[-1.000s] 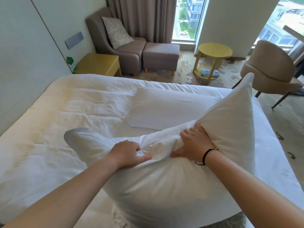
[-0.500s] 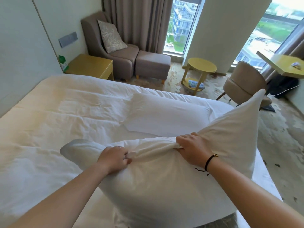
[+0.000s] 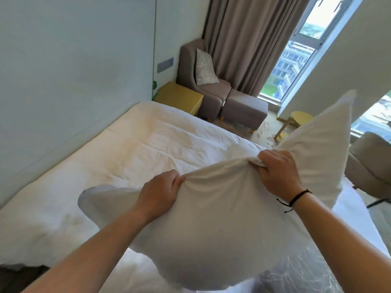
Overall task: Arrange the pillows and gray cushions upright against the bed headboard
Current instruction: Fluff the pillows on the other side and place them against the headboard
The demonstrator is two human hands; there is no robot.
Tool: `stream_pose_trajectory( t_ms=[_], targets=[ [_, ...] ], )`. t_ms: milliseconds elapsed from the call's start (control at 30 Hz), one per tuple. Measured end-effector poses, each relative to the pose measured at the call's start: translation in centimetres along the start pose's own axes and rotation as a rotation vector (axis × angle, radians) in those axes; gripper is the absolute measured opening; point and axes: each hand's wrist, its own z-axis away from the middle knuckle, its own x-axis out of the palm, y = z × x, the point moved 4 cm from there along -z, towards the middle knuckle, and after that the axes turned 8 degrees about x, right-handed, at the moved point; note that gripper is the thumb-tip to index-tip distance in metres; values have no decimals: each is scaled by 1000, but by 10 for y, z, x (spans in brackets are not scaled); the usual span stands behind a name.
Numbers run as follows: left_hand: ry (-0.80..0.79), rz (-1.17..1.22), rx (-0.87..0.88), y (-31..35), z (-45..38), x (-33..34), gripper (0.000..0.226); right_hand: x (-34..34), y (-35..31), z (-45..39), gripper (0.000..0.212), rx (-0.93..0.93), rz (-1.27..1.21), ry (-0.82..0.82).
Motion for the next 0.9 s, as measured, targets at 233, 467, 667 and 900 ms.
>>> stream_pose_trajectory(
  t_ms=[233,467,667,900],
  targets=[
    [125,-252,10,-46,24,-131,47,55,-116,-57,33,12,-326,-49],
    [201,-498,-3,-103,46,-181,36,141,-203,-85,30,-10,-507,-190],
    [-134,-660,-291,-191,80,-165,48,236,-269,-86,31,-268,-135,-444],
    [-207,-737,-545,-258,103,-195,100,286,-298,-115,56,-381,-160,-654]
  ],
)
